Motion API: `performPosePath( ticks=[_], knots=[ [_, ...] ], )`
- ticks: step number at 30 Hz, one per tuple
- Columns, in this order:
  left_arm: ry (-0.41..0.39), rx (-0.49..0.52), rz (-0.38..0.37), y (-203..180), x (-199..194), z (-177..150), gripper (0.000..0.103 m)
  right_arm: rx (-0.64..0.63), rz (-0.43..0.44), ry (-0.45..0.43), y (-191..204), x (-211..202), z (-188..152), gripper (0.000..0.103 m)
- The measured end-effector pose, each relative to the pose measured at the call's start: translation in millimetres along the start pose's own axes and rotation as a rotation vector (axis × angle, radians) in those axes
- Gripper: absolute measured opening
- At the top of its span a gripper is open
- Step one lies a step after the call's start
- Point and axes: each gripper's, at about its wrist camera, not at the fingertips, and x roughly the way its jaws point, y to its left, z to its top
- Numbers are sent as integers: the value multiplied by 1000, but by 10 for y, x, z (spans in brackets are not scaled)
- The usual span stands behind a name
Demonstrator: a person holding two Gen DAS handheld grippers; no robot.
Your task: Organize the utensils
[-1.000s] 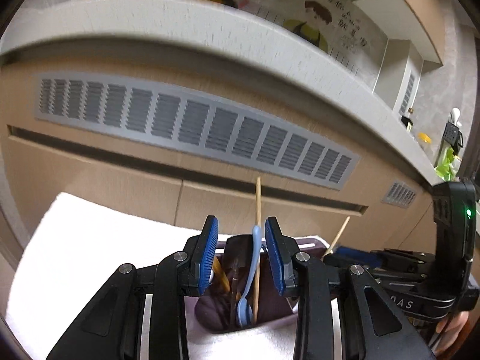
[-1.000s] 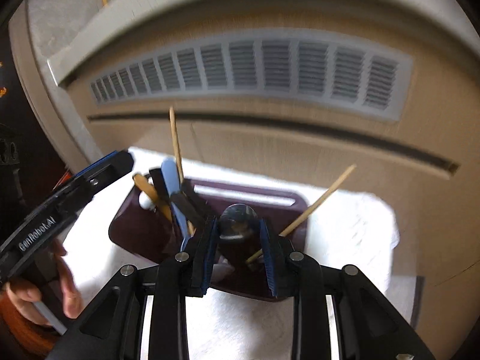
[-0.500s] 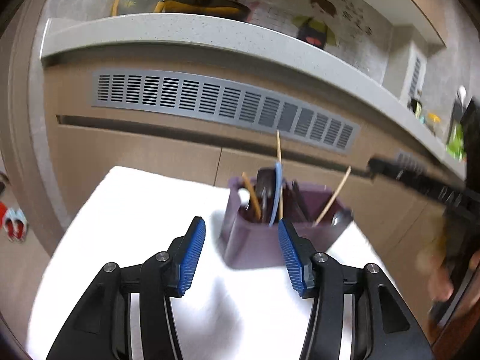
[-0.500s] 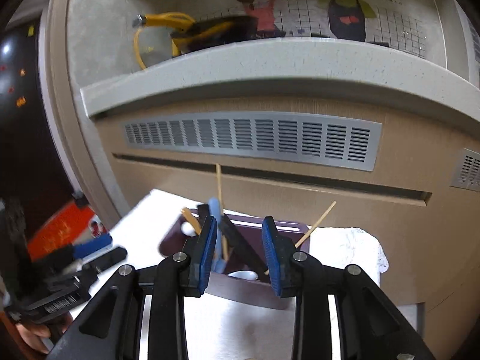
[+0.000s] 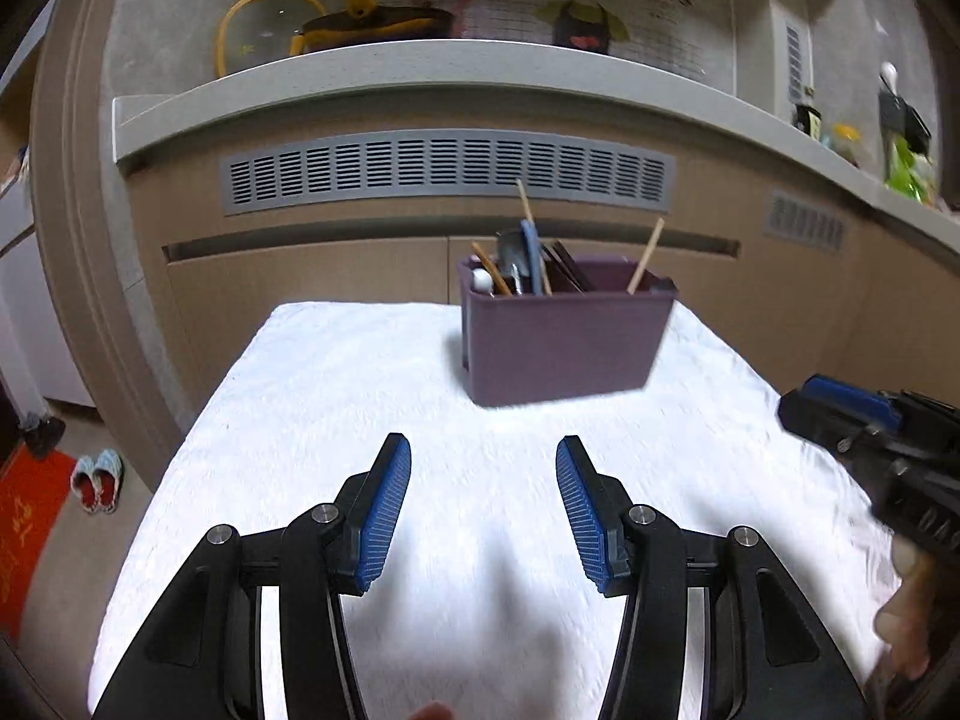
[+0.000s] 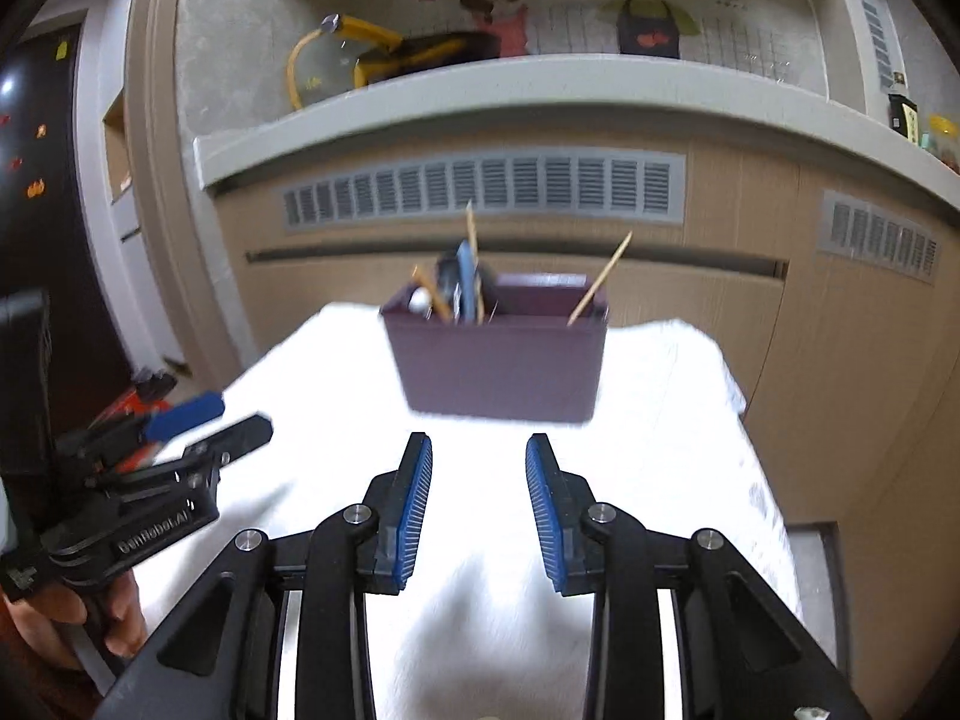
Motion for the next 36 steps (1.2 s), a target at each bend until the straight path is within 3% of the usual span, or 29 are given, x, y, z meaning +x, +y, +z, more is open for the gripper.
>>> performPosePath(
  ticks=[3, 8, 36],
  knots=[
    [7, 31, 1, -75, -111, -85, 51, -11, -54, -13, 69, -95, -114, 31],
    [11, 18, -27, -97, -218, -88, 51, 49, -11, -23, 24, -209, -181, 31],
    [21, -3, -59, -94, -218, -67, 51, 30, -18, 11, 61, -138, -211, 31]
  ],
)
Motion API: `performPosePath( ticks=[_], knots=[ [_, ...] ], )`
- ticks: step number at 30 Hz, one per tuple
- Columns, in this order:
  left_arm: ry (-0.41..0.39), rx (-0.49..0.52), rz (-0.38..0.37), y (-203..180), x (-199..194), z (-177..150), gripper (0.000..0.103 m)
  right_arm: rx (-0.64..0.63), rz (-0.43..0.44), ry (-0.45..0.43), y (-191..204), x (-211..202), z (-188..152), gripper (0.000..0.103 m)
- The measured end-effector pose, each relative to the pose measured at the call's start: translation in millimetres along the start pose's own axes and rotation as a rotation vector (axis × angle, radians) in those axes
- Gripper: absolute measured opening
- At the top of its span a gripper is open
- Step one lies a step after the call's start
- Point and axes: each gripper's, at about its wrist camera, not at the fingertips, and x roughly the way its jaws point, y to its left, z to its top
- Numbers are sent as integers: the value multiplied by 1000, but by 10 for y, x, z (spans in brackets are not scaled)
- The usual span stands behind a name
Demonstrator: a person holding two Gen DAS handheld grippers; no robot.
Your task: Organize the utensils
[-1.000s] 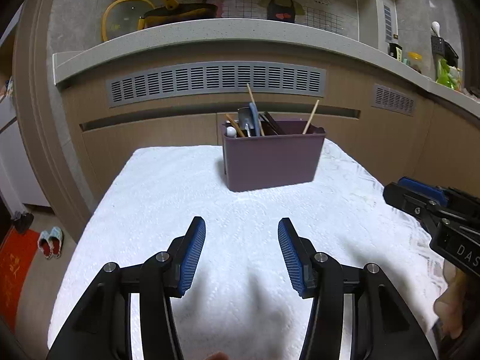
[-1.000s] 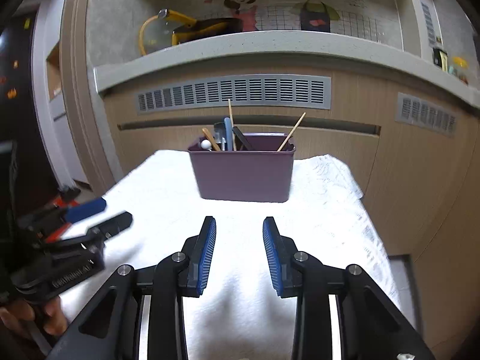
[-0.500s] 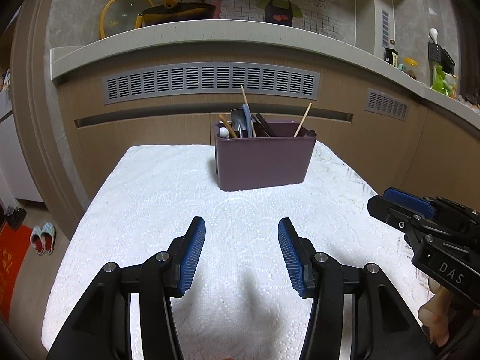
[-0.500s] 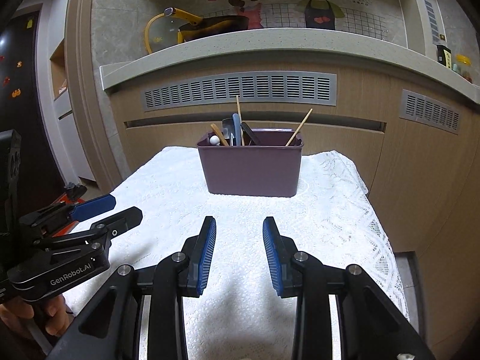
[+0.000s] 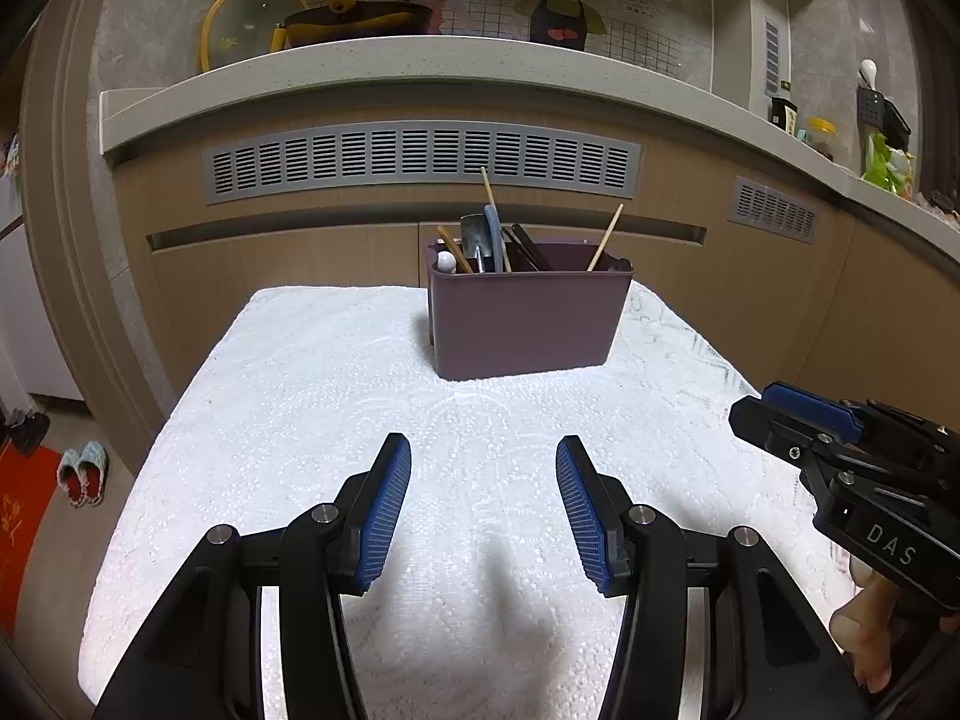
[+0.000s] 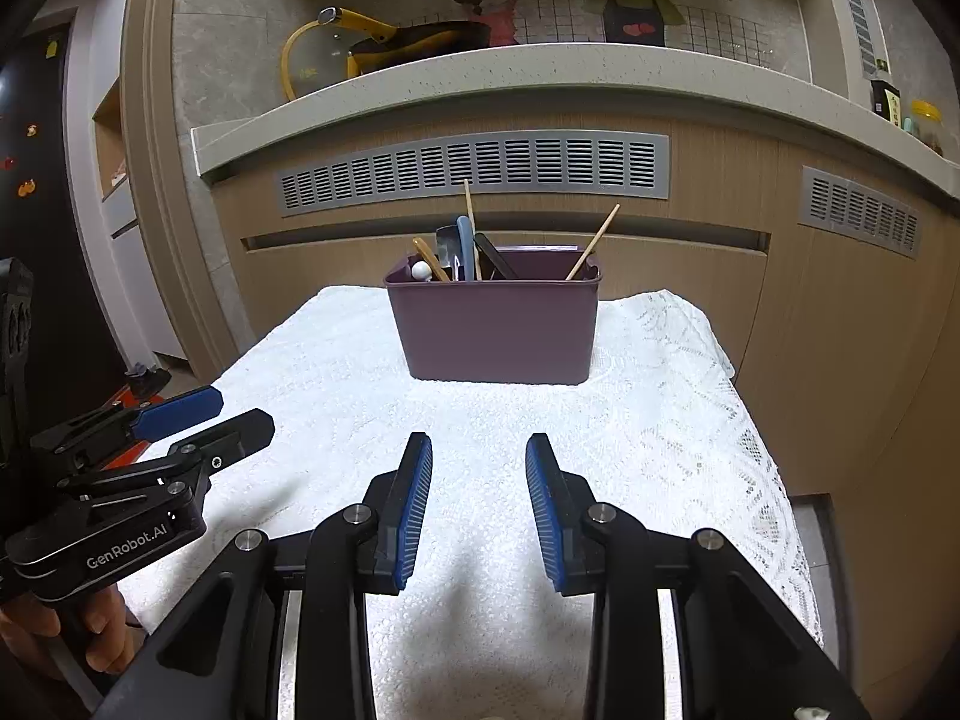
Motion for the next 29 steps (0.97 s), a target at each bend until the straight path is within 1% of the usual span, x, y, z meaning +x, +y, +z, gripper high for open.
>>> performPosePath(
  ticks=[25, 29],
  knots=[
    [13, -16, -2, 36, 64, 6, 51, 10, -24, 7, -18, 23, -6, 31],
    [4, -22, -2, 54, 52, 13, 51, 1, -30, 4, -3, 23, 3, 31]
  ],
)
